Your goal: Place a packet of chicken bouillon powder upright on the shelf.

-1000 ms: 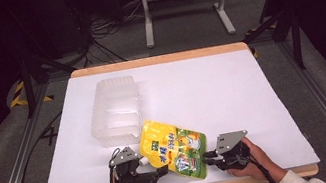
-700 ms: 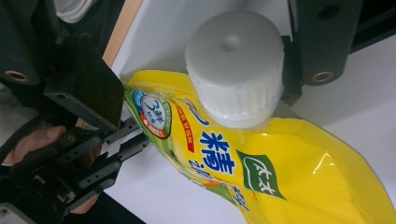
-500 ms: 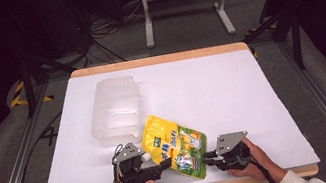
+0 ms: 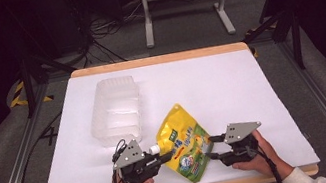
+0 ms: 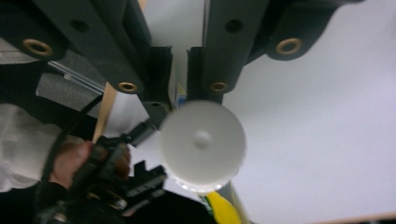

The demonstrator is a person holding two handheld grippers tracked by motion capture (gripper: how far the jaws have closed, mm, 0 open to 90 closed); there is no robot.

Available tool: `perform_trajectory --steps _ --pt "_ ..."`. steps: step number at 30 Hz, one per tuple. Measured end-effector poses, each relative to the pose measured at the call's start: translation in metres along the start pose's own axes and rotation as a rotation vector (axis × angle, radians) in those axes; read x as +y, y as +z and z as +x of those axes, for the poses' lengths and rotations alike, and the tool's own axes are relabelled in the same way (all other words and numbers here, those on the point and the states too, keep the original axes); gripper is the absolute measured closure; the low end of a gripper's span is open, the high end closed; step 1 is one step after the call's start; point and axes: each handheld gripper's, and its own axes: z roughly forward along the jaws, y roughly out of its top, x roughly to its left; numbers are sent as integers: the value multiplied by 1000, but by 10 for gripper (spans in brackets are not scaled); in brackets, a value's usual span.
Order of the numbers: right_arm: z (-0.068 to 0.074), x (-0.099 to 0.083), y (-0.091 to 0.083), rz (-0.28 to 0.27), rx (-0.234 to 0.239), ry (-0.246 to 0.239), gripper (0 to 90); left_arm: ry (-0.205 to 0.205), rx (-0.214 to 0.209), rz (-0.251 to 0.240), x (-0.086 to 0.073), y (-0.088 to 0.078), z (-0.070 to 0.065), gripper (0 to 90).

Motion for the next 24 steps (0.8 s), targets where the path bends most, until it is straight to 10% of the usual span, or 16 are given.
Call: perform_trajectory --steps 9,17,24 --pt "-19 27 -21 -119 -29 34 304 140 -46 19 24 4 -6 896" --pt "-9 32 -13 -129 85 -21 800 180 21 21 33 3 1 897" --pt "-3 43 -17 -175 31 -51 890 199 76 4 45 -4 8 896"
